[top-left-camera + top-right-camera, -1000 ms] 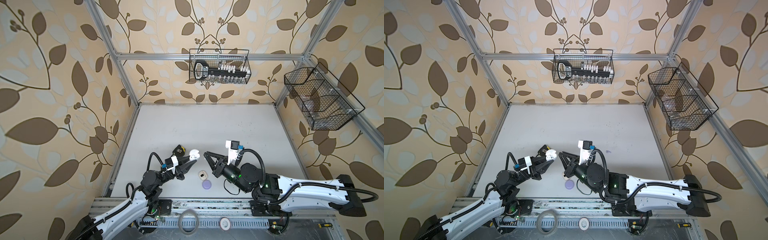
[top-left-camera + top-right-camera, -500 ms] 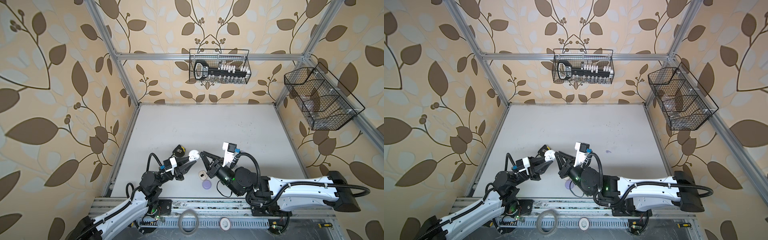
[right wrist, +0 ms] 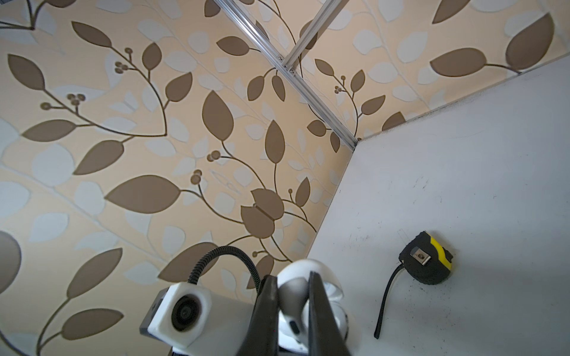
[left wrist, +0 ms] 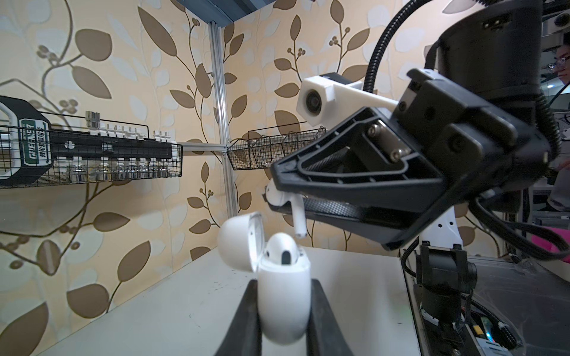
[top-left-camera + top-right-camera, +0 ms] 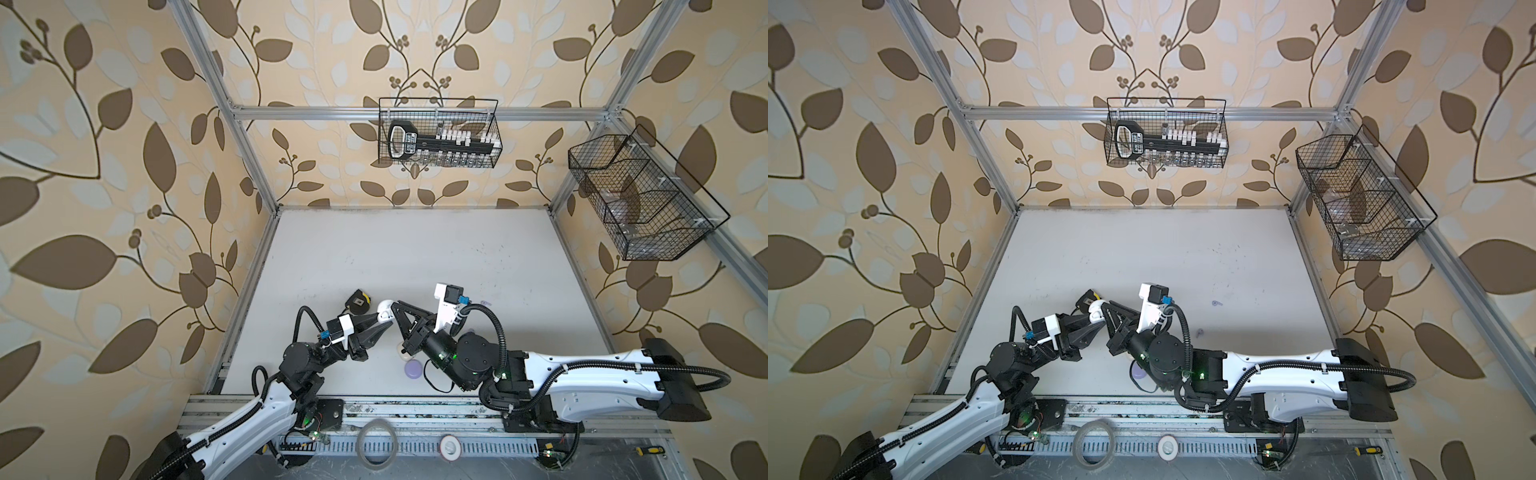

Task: Insert the wireless bluetooth earbuds into the charging case
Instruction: 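Lower the earbud into the open case held by the left gripper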

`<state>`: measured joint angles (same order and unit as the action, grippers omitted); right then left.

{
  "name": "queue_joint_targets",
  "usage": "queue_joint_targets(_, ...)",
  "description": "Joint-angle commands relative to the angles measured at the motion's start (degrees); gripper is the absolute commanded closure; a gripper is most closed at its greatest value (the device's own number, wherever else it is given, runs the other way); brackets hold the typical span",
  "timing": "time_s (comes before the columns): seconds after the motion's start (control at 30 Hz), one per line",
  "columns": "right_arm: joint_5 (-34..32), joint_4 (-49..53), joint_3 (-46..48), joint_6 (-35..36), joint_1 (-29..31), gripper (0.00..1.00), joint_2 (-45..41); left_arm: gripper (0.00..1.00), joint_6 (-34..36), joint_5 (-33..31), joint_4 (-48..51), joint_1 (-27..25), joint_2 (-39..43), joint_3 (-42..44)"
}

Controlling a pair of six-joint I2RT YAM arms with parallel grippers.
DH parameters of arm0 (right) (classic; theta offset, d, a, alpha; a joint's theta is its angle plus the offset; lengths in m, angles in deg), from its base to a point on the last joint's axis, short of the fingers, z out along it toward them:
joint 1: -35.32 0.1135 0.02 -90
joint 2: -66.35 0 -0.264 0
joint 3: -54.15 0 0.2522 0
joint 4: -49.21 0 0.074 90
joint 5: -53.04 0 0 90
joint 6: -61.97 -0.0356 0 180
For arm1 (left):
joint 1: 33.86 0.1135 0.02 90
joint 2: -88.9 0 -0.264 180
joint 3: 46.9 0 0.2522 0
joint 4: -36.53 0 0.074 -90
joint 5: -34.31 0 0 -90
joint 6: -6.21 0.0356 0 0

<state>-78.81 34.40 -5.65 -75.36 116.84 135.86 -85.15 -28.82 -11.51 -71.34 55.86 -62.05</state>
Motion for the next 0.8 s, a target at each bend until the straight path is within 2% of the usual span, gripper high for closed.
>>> queue_joint_targets(0.0, -1.13, -1.22, -1.85, 0.75, -0.29, 0.90, 0.84, 1.00, 1.11, 0.81, -3.68, -0.15, 0.77, -0.11)
queue_joint_targets(0.4, -0.52, -0.98, -2.30, -0.56, -1.36, 0.91, 3.63, 1.00, 0.93, 0.81, -3.59, -0.20, 1.23, -0.15)
queue_joint_targets(0.77, -1.92, 1.34, -2.30, -2.01, 1.08, 0.93, 4.32, 1.00, 1.04, 0.21, -3.02, -0.16, 1.39, -0.23)
